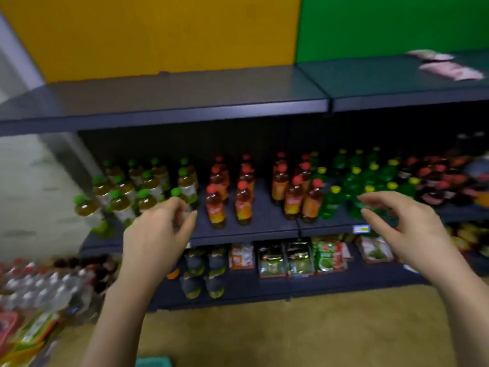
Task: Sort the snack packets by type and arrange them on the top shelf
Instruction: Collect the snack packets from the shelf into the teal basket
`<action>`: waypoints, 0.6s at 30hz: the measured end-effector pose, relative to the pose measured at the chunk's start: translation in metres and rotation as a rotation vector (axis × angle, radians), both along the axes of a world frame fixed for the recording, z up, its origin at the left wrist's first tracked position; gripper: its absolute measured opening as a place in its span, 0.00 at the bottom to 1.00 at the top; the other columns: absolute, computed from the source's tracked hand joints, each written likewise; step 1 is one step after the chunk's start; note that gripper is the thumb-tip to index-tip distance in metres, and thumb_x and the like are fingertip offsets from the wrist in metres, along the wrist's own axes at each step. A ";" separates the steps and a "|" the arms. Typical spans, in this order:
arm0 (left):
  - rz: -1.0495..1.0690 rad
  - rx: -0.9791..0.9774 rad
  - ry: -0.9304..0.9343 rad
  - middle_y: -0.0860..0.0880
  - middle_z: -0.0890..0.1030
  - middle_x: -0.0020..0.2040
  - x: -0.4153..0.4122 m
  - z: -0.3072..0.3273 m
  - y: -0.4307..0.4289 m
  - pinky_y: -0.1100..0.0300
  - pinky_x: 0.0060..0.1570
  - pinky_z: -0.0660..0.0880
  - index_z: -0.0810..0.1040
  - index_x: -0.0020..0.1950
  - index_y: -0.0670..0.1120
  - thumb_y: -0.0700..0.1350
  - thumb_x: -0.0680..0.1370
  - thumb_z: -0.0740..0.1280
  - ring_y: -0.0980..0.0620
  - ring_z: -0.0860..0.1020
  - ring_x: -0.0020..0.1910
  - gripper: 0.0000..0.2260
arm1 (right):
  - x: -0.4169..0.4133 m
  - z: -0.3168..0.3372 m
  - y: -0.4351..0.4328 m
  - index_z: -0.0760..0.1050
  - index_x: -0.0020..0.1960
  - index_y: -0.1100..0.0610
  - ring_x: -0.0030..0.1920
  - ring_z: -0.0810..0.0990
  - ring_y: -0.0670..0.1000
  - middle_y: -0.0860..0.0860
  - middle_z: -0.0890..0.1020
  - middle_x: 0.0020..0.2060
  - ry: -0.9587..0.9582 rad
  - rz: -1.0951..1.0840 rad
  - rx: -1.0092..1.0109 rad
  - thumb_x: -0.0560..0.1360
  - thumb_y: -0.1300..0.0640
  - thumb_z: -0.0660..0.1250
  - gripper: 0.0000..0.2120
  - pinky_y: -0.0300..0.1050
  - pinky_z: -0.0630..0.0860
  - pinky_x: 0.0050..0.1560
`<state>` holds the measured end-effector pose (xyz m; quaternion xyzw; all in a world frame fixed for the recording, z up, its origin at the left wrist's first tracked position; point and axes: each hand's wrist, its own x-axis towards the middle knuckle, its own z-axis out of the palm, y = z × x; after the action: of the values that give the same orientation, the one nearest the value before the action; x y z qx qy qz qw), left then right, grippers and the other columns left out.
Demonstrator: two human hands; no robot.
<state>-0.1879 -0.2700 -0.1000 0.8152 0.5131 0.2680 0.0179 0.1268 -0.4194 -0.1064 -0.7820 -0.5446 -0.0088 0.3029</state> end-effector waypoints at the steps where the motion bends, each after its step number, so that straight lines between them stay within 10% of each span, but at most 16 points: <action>1: -0.033 -0.001 -0.003 0.55 0.75 0.37 0.027 -0.001 -0.004 0.59 0.32 0.65 0.76 0.45 0.49 0.52 0.76 0.65 0.49 0.76 0.38 0.07 | 0.020 -0.001 -0.016 0.77 0.56 0.51 0.50 0.80 0.49 0.45 0.81 0.49 -0.001 -0.036 0.004 0.74 0.53 0.65 0.11 0.50 0.77 0.49; 10: -0.228 -0.018 -0.044 0.57 0.75 0.37 0.237 -0.011 -0.070 0.69 0.28 0.62 0.74 0.45 0.52 0.54 0.76 0.64 0.56 0.72 0.37 0.07 | 0.187 0.003 -0.122 0.78 0.55 0.52 0.49 0.79 0.48 0.44 0.80 0.46 -0.049 -0.179 -0.088 0.74 0.54 0.66 0.10 0.47 0.75 0.48; 18: -0.279 0.071 -0.116 0.56 0.79 0.38 0.352 0.028 -0.072 0.57 0.38 0.73 0.77 0.46 0.52 0.54 0.75 0.65 0.52 0.78 0.41 0.07 | 0.284 0.033 -0.098 0.76 0.57 0.49 0.51 0.78 0.45 0.43 0.80 0.50 -0.065 -0.132 -0.027 0.76 0.51 0.63 0.11 0.46 0.76 0.49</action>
<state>0.1637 -0.3418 -0.0721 0.8618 0.3831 0.3276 0.0558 0.4109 -0.5175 -0.0733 -0.8196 -0.5014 -0.0471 0.2733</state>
